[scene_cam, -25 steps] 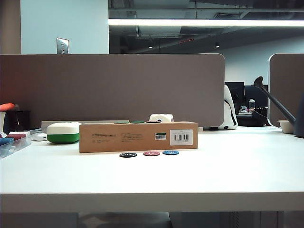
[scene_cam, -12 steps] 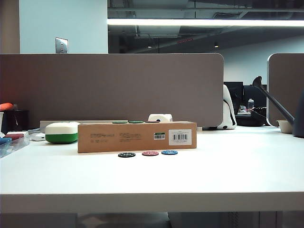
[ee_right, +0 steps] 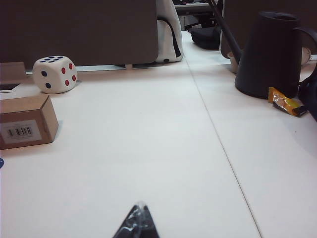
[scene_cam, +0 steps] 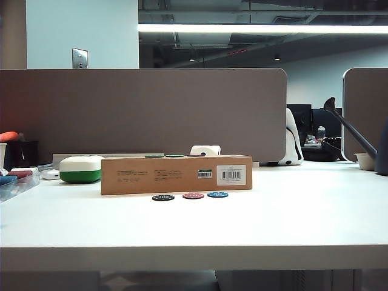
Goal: Push the chip, whose value equals the sum of all the chip values on the rectangular box, forward next to the box.
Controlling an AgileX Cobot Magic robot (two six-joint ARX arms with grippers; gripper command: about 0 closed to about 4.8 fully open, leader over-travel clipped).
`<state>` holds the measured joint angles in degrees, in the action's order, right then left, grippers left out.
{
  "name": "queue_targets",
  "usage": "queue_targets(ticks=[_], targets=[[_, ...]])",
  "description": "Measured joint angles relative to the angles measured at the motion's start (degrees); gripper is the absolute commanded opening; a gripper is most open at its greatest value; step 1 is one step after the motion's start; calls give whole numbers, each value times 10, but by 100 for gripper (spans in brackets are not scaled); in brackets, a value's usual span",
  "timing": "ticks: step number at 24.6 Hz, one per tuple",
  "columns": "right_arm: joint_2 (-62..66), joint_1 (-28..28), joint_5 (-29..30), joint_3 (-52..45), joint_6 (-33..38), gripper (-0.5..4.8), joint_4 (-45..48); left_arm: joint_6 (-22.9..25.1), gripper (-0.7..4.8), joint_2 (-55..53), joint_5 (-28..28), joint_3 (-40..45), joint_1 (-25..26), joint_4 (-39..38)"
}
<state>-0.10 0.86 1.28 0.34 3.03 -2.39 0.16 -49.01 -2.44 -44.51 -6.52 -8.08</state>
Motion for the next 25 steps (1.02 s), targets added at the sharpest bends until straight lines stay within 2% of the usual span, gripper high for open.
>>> queue_targets(ticks=[2,6,9,12,15,23,25], targets=[[0,0,0,0,0,-6,0,0,-5,-76,-2,-58,-51,5],[0,0,0,0,0,-6,0,0,-5,-178,-4,-122,-107,5],[0,0,0,0,1,-6,0,0,-5,-234,-4,-144,-129,2],[0,0,0,0,1,-6,0,0,-5,-304,-2,-164,-170,-5],[0,0,0,0,1,-6,0,0,-5,-330,-3,-165,-214,-37],[0,-1,5,0,9,-6,0,0,-5,-339,-68,-165,-219,-77],[0,-1,32,0,81,-6,0,0,-5,-339,-75,-165,-221,-78]])
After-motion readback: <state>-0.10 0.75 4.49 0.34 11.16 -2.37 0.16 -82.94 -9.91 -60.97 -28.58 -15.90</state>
